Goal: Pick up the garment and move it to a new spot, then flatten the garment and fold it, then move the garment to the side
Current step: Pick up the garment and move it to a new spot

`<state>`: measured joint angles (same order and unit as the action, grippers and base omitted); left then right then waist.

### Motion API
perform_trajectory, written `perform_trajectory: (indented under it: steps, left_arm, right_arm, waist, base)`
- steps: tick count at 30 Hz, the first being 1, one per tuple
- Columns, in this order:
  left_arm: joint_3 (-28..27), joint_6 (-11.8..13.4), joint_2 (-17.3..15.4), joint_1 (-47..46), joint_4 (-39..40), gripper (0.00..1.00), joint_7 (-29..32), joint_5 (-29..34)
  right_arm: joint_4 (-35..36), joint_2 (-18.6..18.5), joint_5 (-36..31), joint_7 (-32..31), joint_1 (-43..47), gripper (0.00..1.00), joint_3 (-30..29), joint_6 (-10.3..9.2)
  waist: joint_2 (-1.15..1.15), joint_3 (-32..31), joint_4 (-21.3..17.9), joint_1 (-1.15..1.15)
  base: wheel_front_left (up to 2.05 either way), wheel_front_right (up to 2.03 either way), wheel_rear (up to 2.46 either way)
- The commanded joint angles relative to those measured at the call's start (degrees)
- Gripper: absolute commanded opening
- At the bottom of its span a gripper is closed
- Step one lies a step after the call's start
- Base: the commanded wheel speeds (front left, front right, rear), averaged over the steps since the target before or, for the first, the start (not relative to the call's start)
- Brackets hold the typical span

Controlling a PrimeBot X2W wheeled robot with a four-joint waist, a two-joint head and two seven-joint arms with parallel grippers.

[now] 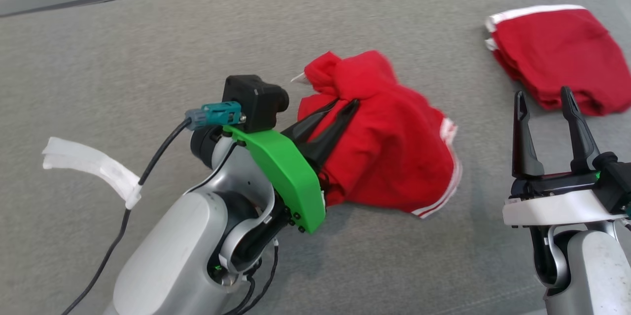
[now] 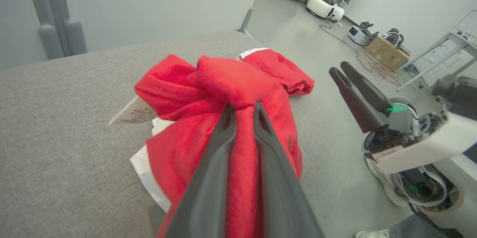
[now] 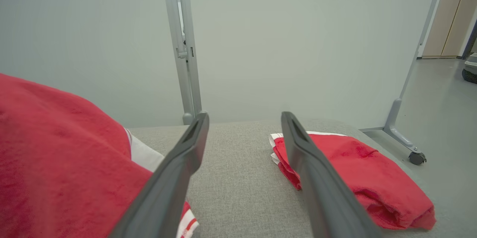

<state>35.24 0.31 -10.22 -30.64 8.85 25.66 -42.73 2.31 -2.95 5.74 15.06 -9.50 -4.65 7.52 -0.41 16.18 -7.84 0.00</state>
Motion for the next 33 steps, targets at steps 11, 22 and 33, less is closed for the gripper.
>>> perform_trajectory:
  steps: [11, 22, 33]
  left_arm:
    - [-6.92, 5.84, -5.64, -5.21, -18.96, 0.00, -5.85, 7.06]
    - [-10.71, 6.10, -6.94, -9.84, -36.71, 0.58, -11.77, 7.38]
    - [-11.22, 3.99, -7.97, -4.32, -33.47, 1.00, -16.11, 5.73]
  right_arm:
    - [-0.52, 0.05, 3.67, 0.16, 0.87, 1.00, 2.34, -0.06]
    - [-1.42, 0.02, 3.00, 0.16, 0.45, 1.00, 3.44, -0.06]
    - [-1.98, 0.00, 1.98, 0.16, 2.86, 1.00, 1.97, -0.06]
  waist:
    - [0.41, 2.41, -8.85, 0.00]
    - [0.41, 3.51, -7.98, 0.00]
    - [0.41, 0.78, -4.81, 0.00]
  base:
    - [0.00, 0.00, 0.00]
    - [0.00, 0.00, 0.00]
    - [0.00, 0.00, 0.00]
